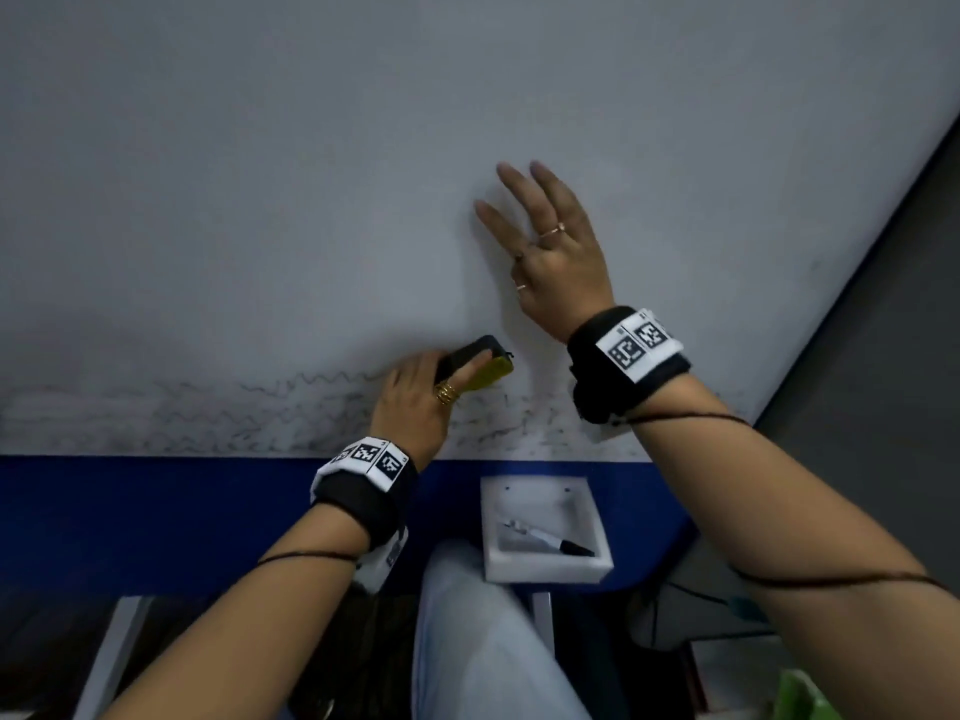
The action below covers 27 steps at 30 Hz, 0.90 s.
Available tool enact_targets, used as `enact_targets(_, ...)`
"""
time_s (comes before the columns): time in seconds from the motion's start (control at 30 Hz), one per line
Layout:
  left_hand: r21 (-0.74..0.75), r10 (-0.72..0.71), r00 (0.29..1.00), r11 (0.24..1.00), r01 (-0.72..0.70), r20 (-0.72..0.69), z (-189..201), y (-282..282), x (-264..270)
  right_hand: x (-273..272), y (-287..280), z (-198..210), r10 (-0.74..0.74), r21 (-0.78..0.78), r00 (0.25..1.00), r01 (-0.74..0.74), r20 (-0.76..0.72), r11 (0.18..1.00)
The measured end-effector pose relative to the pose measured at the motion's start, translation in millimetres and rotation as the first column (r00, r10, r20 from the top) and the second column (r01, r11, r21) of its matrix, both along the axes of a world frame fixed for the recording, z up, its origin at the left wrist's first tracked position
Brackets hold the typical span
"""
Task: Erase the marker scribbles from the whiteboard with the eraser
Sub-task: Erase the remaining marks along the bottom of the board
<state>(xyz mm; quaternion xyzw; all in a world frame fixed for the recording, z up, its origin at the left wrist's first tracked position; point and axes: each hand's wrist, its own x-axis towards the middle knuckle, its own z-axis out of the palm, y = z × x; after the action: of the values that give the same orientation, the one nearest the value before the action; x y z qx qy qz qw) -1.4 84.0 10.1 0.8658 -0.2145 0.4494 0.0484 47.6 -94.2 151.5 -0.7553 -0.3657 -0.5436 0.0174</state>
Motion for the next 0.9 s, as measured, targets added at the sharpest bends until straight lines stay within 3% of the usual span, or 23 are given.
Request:
enact_targets(0.1,0.173,-0.027,0.994,0.985,0.009,0.101,-11.3,1.2,23.1,5.1,19.7,13.7,0.007,-0.210,1.000,-0.003,0.021,0.978)
enact_targets(0.2,0.151,-0.022,0.997,0.988,0.011,0.073,-16.7,0.8,41.0,8.7,39.0,25.7,-0.018,-0.311,0.999,0.029,0.038,0.950)
enact_targets(0.27,0.212,0.000,0.995,0.977,-0.021,0.099,-20.1,-4.4,45.2,11.0,53.5,34.0,0.006,-0.351,0.998,0.016,0.061,0.936)
enact_targets(0.43,0.309,-0.064,0.992,0.951,0.028,0.107,-25.6,-7.5,47.9,19.0,82.3,43.2,0.029,-0.364,0.990,0.022,0.136,0.931)
enact_targets(0.63,0.426,-0.086,0.938,0.902,-0.070,0.336,-33.6,56.8,60.7,28.8,82.4,39.1,0.055,-0.352,0.984,0.009,0.172,0.936)
enact_targets(0.73,0.339,0.021,0.911,0.924,-0.175,0.412,-29.5,94.7,49.1,33.3,81.4,38.8,0.046,-0.361,0.985,0.018,0.167,0.932)
enact_targets(0.83,-0.005,0.236,0.905,0.968,-0.250,0.355,-33.1,81.0,40.8,34.4,85.8,38.2,0.025,-0.351,0.988,0.030,0.151,0.936)
enact_targets(0.9,-0.146,0.229,0.931,0.970,-0.194,0.285,-33.2,45.0,38.2,36.4,87.0,37.4,0.003,-0.338,0.990,0.044,0.139,0.940)
